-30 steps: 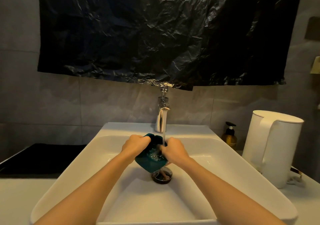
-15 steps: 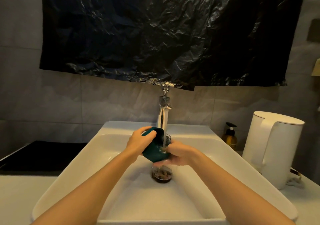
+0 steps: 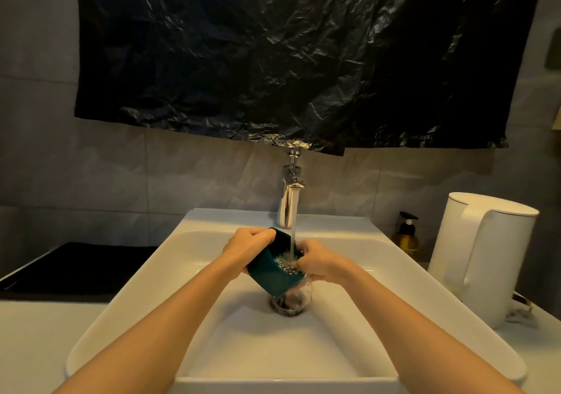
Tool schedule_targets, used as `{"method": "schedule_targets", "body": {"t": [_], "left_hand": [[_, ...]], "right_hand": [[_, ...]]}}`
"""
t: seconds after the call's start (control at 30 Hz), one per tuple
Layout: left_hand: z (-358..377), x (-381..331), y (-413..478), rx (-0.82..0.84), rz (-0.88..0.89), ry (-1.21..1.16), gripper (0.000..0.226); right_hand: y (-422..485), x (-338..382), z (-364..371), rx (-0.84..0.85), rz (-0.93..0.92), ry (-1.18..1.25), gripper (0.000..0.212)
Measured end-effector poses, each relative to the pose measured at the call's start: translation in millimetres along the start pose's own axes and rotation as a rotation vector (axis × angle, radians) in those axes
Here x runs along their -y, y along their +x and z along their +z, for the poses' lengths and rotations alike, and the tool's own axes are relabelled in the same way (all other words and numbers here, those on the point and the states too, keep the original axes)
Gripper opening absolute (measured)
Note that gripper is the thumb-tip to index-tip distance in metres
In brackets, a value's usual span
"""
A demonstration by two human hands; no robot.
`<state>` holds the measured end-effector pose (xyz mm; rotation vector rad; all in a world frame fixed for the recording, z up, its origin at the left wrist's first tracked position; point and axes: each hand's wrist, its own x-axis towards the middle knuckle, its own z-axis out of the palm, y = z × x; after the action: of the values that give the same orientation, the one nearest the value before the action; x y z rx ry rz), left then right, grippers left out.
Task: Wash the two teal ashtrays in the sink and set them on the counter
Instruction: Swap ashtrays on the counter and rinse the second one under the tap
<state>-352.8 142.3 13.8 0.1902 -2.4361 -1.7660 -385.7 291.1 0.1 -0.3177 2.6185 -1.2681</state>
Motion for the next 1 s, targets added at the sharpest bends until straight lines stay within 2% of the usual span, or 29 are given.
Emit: {"method": "schedule_targets", "body": {"t": [0.07, 0.13, 0.2, 0.27, 0.37, 0.4, 0.5, 0.57, 0.73, 0.83, 0.9, 1.0], "left_hand": [[0, 0, 1, 0.012, 0.004, 0.01, 0.016], [1, 0, 0, 0.033, 0.013, 0.005, 0.014], [2, -2, -1, 0.039, 0.016, -0.012, 0.012], [0, -2, -1, 0.036, 0.017, -0.022, 0.012], [-3, -1, -1, 0.028, 0.015, 0.002, 0.013], [-3, -1, -2, 0.031, 0.011, 0.005, 0.013], [0, -4, -3, 0.051, -0.024, -0.022, 0.008], [0, -8, -5, 0.054, -0.05, -0.041, 0.01], [-2, -7, -4, 0.043, -0.066, -0.043, 0.007], [-1, -8, -6, 0.055, -0.081, -0.163, 0.015], [2, -6, -4, 0.083, -0.034, -0.204, 0.029], [7, -2, -3, 0.107, 0.048, -0.192, 0.049]], "right_hand": [[-2, 2, 1, 0.002, -0.009, 0.047, 0.024], [1, 3, 4, -0.119, -0.035, -0.019, 0.015], [4, 3, 5, -0.21, -0.06, -0.123, 0.017], [6, 2, 3, -0.149, -0.057, -0.132, 0.021], [0, 4, 1, 0.081, 0.007, 0.02, 0.032], [-2, 5, 2, 0.086, 0.019, 0.052, 0.032], [-2, 3, 5, -0.09, 0.008, 0.059, 0.014], [1, 4, 5, -0.153, -0.004, 0.05, 0.012], [0, 6, 5, 0.012, 0.056, 0.067, 0.03], [1, 6, 10, -0.089, 0.098, 0.197, 0.027], [3, 8, 13, -0.171, 0.128, 0.286, 0.02], [5, 8, 13, -0.15, 0.194, 0.481, 0.023]]}}
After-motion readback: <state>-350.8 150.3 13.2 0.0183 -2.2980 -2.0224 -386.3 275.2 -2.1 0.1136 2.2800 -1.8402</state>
